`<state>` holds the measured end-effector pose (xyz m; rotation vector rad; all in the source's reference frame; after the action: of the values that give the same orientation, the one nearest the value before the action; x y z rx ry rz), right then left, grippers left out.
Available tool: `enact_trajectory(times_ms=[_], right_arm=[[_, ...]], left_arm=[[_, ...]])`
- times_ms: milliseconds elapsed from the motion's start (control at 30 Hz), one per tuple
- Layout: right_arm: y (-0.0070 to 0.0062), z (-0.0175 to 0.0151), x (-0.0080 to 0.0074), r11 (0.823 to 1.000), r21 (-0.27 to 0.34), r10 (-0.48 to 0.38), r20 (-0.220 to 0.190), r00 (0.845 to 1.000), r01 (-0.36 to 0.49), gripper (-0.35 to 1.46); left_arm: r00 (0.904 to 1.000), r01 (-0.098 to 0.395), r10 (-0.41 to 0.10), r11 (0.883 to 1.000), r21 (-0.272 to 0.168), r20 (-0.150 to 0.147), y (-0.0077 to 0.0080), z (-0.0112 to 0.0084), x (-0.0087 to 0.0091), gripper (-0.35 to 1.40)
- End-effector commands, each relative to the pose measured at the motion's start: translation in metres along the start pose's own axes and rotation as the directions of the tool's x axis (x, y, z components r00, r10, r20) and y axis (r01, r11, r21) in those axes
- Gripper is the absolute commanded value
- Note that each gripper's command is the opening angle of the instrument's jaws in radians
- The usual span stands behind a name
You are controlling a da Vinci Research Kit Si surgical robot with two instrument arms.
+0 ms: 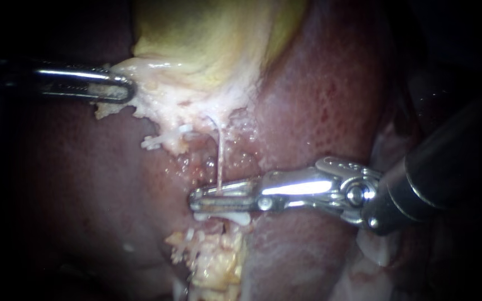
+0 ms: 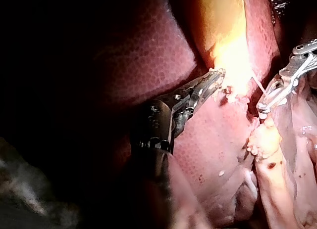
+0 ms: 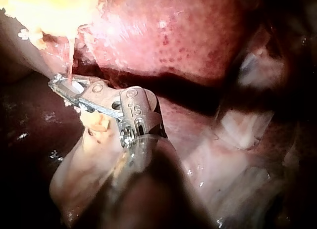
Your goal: Going back second clip right tube
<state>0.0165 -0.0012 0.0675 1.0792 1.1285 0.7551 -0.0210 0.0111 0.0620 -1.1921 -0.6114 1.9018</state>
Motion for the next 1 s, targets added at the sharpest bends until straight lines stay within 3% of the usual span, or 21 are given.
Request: enact_trajectory(times_ms=[33,133,167,467,800,1000], right_arm=[[0.0001,0.0001,-0.0001,1.0,0.001,0.0,-0.002,1.0,0.0,-0.35],[0.0002,0.0004,-0.0003,1.0,0.001,-0.003,-0.001,1.0,0.003,-0.16],[0.0004,0.0006,-0.0004,0.999,0.0,-0.045,0.0,0.999,0.045,-0.04],[0.0019,0.0012,-0.0009,0.981,-0.021,-0.192,-0.005,0.981,0.192,0.33],[0.0034,0.0009,-0.0002,0.962,-0.07,-0.265,-0.025,0.964,0.263,0.44],[0.0036,0.0008,-0.0001,0.953,-0.09,-0.293,-0.025,0.956,0.29,0.45]], left_arm=[[1.0,0.0,0.0,1.0,0.0,0.0,0.0,0.0,0.0,-0.35],[1.0,0.0,0.0,1.0,0.0,0.0,0.0,0.0,0.0,-0.35],[1.0,0.0,0.0,1.0,0.0,0.0,0.0,0.0,0.0,-0.35],[1.0,0.0,0.0,1.0,0.0,0.0,0.0,0.0001,0.0,-0.35],[1.0,0.0,0.0,1.0,0.001,0.0,0.0,0.0001,0.0,-0.35],[1.0,0.0,0.0,1.0,0.001,0.0,0.0,0.0002,0.0,-0.35]])
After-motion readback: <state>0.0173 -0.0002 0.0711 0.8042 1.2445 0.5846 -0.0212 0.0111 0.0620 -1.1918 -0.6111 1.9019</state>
